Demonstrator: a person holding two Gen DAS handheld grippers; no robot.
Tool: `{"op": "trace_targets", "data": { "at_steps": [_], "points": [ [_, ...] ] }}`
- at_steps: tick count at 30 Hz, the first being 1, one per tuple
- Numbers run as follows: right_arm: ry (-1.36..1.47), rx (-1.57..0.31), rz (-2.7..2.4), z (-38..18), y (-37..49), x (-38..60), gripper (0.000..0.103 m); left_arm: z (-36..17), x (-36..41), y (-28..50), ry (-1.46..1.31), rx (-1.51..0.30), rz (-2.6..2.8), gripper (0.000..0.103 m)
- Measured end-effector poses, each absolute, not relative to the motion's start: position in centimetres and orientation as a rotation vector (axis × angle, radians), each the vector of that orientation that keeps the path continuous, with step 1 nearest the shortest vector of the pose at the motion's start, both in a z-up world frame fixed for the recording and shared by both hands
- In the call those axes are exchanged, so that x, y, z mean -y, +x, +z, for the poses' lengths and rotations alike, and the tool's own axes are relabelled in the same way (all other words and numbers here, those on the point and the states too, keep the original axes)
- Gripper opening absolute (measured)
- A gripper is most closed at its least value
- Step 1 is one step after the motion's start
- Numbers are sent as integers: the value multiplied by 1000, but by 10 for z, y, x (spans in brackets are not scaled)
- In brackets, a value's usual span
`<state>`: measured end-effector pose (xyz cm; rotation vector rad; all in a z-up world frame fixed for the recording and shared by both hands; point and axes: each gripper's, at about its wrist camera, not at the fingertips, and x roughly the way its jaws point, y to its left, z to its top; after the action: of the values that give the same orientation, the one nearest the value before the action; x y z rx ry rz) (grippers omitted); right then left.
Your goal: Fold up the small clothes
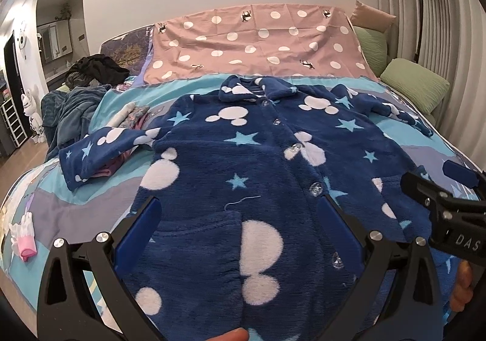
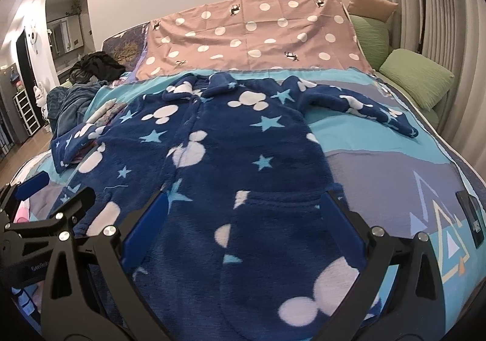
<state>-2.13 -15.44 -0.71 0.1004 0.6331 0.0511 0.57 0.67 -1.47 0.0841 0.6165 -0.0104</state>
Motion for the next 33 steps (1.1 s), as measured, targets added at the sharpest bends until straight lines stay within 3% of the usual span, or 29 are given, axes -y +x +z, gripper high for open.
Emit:
{"op": "trace_targets", "data": {
  "at_steps": [33],
  "points": [
    [28,-697,68,-18,3,115,101,-35,-52,24,-50,-705,-48,102]
  ]
}}
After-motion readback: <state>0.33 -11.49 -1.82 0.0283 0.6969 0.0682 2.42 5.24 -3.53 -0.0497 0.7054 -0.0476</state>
